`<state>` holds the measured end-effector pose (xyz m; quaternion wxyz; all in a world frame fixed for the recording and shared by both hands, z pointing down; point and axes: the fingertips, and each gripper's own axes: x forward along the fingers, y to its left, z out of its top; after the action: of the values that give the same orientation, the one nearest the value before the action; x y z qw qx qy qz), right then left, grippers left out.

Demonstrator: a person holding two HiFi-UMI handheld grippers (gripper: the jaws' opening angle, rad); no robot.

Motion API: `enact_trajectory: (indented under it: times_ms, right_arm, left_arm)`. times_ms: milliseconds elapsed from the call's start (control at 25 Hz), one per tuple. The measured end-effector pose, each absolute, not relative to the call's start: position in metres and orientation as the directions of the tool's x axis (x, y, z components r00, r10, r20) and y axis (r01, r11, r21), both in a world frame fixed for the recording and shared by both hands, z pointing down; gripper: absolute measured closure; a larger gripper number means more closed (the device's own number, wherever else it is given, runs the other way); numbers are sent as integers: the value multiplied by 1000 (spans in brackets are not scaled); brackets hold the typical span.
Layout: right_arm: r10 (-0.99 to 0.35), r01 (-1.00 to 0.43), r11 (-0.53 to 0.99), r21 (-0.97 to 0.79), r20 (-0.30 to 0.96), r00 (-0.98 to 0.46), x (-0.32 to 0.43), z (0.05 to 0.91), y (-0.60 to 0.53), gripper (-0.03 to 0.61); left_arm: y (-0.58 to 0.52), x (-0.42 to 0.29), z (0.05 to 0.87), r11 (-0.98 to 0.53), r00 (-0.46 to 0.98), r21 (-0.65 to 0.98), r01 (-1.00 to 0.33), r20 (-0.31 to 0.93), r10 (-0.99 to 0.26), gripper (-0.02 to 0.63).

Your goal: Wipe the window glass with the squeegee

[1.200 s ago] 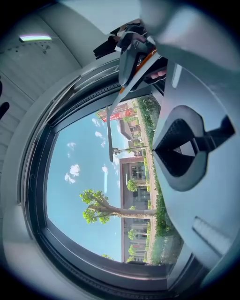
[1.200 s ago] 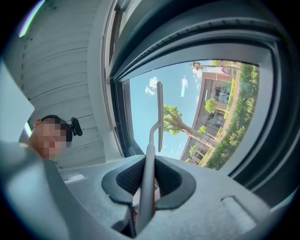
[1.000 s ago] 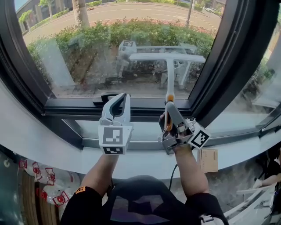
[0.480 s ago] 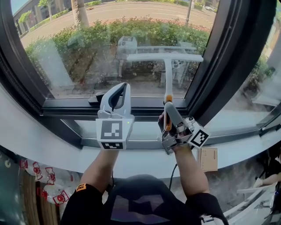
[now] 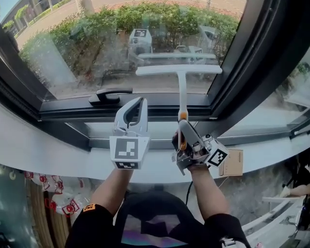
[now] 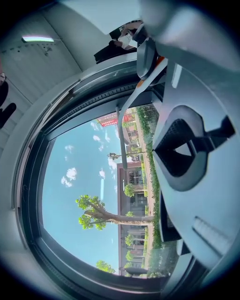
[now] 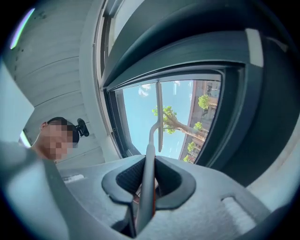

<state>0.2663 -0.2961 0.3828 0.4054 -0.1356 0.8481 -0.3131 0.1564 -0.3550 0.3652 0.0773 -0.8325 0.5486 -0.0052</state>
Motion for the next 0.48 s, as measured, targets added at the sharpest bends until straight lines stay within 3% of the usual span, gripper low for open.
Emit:
enact_trajectory:
  times_ms: [480]
  right_arm:
    - [-589,35,640,-768,-519,-619,264,464,-285,532]
  left_arm:
    - [-341,154,435,-422,419,-100,-901,46,-907,600]
